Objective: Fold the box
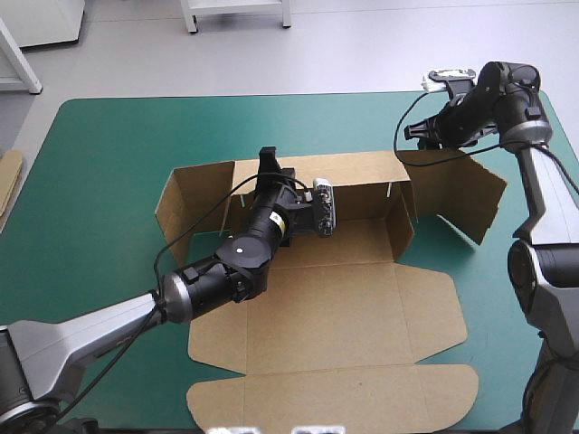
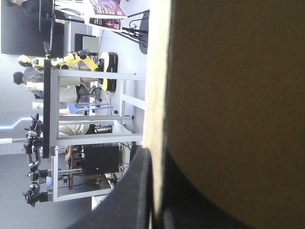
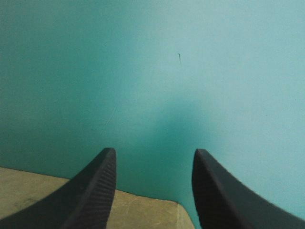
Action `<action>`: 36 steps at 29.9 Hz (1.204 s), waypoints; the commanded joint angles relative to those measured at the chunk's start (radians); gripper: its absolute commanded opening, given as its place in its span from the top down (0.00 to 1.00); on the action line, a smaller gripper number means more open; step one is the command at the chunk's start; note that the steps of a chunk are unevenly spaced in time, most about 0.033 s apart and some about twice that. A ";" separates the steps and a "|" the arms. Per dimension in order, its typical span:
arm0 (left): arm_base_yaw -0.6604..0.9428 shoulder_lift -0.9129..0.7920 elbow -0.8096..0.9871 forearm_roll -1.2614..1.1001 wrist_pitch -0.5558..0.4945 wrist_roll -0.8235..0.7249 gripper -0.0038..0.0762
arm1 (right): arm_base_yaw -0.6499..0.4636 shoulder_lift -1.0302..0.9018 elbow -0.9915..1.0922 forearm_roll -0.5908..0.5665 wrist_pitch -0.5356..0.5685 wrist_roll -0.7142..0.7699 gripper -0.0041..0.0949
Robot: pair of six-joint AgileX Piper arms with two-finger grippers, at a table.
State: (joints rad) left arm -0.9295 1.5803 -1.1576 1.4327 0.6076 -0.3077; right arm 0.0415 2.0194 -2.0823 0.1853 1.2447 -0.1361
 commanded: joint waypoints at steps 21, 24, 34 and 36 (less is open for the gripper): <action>-0.004 -0.044 -0.026 0.031 0.019 -0.020 0.96 | -0.008 -0.315 0.334 0.052 0.002 -0.067 0.58; -0.004 -0.044 -0.026 0.031 0.019 -0.020 0.96 | -0.008 -0.364 0.404 0.064 -0.019 -0.093 0.58; -0.004 -0.044 -0.026 0.030 0.012 -0.020 0.96 | -0.008 -0.646 0.834 0.356 -0.421 -0.496 0.58; -0.004 -0.044 -0.026 0.030 0.012 -0.020 0.96 | -0.008 -0.682 0.895 0.402 -0.442 -0.571 0.58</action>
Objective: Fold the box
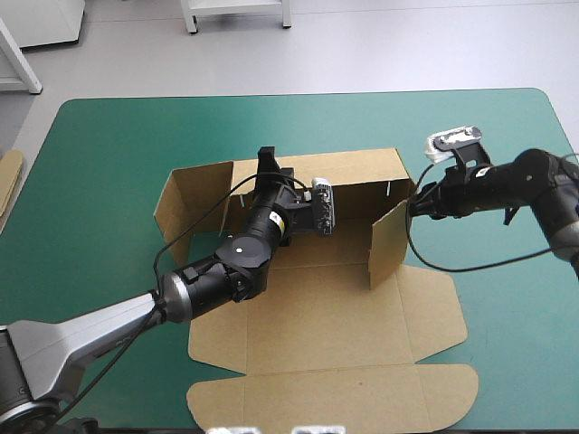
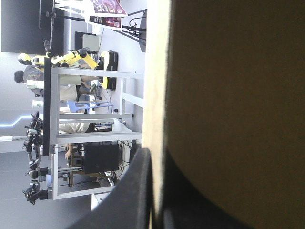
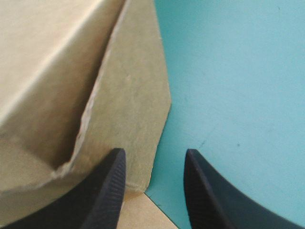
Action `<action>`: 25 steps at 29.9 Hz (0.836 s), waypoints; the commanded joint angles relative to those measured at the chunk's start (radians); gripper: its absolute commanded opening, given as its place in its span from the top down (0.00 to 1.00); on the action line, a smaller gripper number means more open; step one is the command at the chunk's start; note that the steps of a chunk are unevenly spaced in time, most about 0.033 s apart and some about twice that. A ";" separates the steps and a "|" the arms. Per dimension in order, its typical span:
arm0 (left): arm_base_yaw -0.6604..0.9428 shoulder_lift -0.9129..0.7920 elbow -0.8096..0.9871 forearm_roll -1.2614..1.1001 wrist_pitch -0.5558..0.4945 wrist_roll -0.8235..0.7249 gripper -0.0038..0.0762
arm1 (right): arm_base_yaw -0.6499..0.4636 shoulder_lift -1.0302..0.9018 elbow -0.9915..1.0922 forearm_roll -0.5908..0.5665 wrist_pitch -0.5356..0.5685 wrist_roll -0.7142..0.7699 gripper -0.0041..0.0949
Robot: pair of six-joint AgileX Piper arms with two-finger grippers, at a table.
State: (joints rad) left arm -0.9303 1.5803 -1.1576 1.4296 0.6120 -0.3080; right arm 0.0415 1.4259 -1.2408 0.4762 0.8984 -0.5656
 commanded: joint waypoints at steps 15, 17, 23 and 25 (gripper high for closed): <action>-0.003 -0.044 -0.026 0.031 0.005 -0.020 0.96 | -0.008 -0.185 0.174 0.181 -0.143 -0.397 0.47; -0.003 -0.044 -0.026 0.031 0.003 -0.020 0.96 | -0.008 -0.168 0.174 0.201 -0.156 -0.421 0.39; -0.003 -0.044 -0.026 0.031 -0.004 -0.020 0.96 | -0.006 -0.109 0.174 0.281 -0.167 -0.479 0.33; -0.003 -0.044 -0.026 0.031 -0.004 -0.020 0.96 | -0.006 -0.098 0.174 0.308 -0.168 -0.513 0.33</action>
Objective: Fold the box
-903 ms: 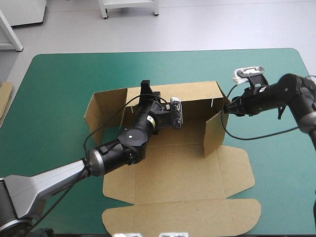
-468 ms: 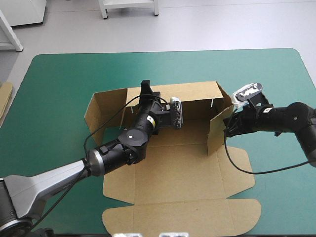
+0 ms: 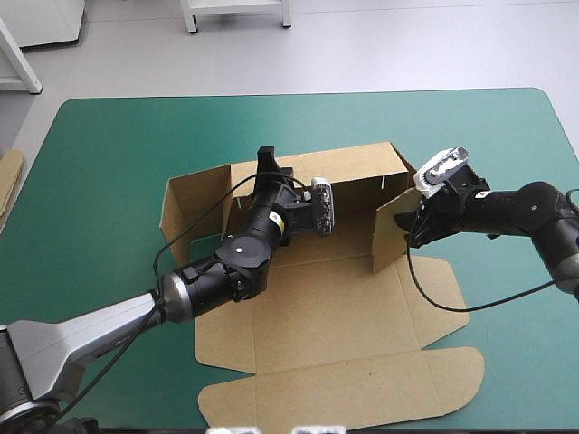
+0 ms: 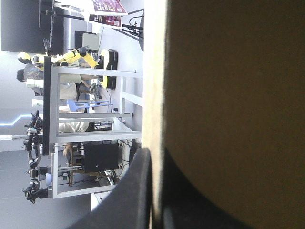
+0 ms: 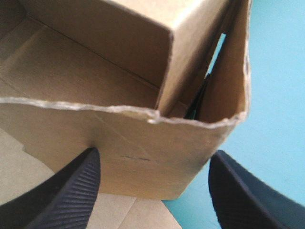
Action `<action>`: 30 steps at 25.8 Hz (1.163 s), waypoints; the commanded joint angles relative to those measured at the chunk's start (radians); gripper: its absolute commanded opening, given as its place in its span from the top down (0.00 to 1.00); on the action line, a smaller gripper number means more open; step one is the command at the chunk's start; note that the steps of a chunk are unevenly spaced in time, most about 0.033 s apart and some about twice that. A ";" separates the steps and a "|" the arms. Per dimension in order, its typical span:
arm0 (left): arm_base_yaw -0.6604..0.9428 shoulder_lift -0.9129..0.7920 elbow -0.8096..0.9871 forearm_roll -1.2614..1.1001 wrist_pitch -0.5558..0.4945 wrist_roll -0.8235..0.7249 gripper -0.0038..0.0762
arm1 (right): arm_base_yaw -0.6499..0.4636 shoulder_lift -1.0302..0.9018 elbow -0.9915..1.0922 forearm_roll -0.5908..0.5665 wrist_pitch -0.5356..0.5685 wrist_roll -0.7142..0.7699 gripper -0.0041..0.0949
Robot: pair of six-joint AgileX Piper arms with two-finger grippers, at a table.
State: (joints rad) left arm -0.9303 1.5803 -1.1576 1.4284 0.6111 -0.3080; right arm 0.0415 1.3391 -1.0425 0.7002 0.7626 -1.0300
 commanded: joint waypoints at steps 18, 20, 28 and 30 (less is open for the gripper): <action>-0.003 -0.044 -0.026 0.032 -0.011 -0.020 0.96 | -0.006 -0.009 -0.025 0.123 -0.158 -0.153 0.39; -0.003 -0.044 -0.026 0.032 -0.011 -0.020 0.96 | -0.006 -0.009 -0.025 0.121 -0.130 -0.136 0.39; -0.003 -0.044 -0.026 0.032 0.001 -0.020 0.96 | -0.006 -0.009 -0.025 0.119 -0.302 -0.135 0.30; -0.003 -0.044 -0.026 0.032 -0.002 -0.020 0.96 | -0.006 -0.004 -0.025 0.124 -0.295 -0.146 0.30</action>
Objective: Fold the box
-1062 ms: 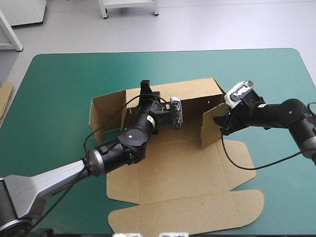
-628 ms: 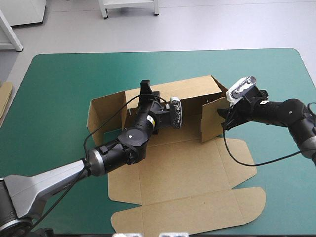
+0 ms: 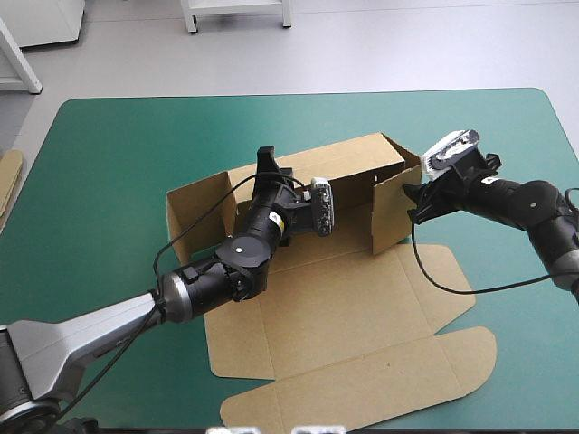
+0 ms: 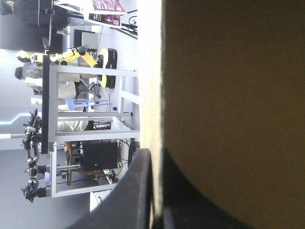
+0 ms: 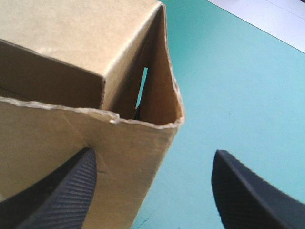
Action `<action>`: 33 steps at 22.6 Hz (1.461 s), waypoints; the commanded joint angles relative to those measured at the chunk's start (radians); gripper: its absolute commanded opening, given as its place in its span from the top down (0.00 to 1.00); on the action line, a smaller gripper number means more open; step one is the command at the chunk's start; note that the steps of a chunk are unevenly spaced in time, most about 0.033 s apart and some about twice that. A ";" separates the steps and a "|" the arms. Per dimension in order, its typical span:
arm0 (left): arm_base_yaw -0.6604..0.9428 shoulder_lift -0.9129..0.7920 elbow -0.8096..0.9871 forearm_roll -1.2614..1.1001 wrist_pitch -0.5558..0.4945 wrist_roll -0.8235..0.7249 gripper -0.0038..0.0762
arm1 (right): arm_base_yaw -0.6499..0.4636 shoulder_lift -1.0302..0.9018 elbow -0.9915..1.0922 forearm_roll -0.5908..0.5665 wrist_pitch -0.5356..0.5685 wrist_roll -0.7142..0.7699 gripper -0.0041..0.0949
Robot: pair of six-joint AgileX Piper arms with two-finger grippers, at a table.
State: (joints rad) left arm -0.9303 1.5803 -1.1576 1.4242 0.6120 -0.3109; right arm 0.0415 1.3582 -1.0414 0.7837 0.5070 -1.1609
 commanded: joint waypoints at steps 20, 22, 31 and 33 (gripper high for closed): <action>-0.003 -0.044 -0.026 0.043 -0.011 -0.033 0.96 | -0.006 0.062 -0.044 0.333 0.091 -0.355 0.30; -0.003 -0.044 -0.026 0.043 -0.011 -0.033 0.96 | -0.006 0.071 -0.063 0.345 0.089 -0.373 0.30; -0.003 -0.044 -0.026 0.044 -0.012 -0.033 0.96 | -0.006 0.133 -0.097 0.416 0.167 -0.399 0.38; -0.003 -0.044 -0.026 0.044 -0.012 -0.033 0.96 | -0.006 0.133 -0.097 0.476 0.175 -0.449 0.39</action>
State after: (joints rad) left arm -0.9303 1.5803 -1.1569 1.4240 0.6159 -0.3264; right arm 0.0415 1.5214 -1.1040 1.1566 0.6690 -1.5616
